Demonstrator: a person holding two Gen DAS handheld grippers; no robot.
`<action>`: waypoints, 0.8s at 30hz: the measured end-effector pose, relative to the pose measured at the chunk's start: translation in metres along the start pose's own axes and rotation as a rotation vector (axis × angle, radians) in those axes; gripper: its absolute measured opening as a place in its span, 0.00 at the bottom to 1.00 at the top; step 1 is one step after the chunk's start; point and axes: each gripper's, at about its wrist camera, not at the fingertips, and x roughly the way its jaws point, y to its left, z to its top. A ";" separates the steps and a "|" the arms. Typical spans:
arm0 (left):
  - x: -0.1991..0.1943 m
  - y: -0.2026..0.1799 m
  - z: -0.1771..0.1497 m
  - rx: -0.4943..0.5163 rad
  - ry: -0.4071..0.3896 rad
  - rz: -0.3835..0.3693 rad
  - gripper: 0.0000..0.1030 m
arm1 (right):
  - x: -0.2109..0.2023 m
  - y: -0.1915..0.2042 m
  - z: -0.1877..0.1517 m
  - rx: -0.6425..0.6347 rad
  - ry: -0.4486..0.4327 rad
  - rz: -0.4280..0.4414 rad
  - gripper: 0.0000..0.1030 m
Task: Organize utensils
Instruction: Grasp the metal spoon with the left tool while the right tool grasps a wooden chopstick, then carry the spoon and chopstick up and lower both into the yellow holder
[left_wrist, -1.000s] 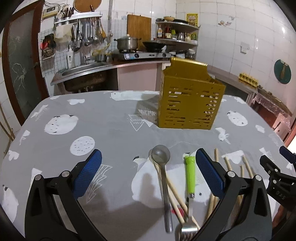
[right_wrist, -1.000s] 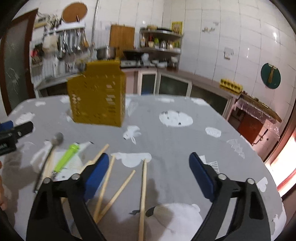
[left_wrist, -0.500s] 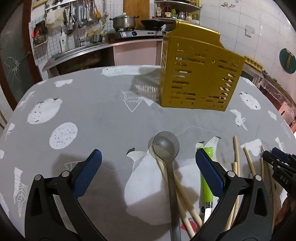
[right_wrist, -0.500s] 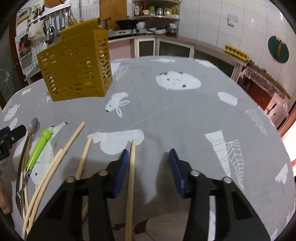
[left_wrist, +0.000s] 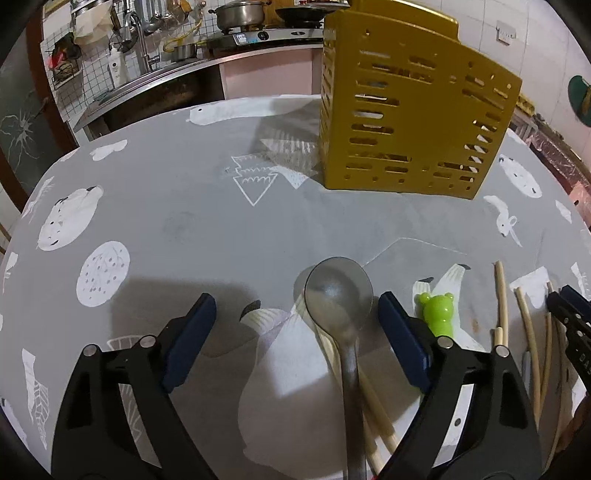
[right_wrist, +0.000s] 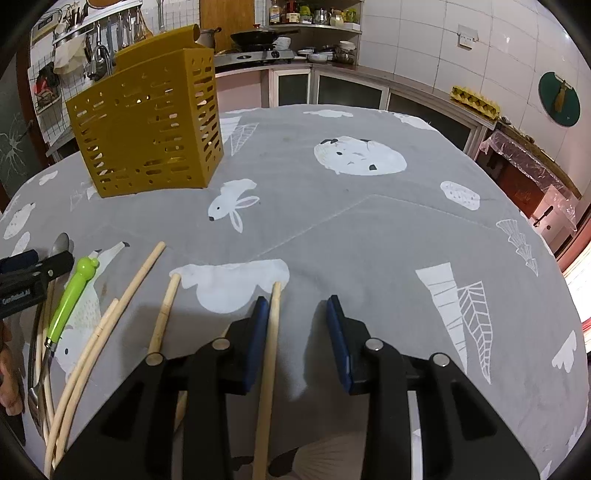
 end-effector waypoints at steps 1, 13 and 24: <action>0.001 0.000 0.000 0.004 0.002 0.000 0.84 | 0.000 -0.001 0.000 0.000 0.001 0.000 0.32; 0.001 -0.004 0.005 0.013 0.018 -0.028 0.60 | 0.000 0.006 0.000 -0.016 0.005 0.002 0.21; -0.001 -0.011 0.010 0.038 0.028 -0.062 0.37 | 0.005 0.005 0.006 -0.003 0.029 0.032 0.08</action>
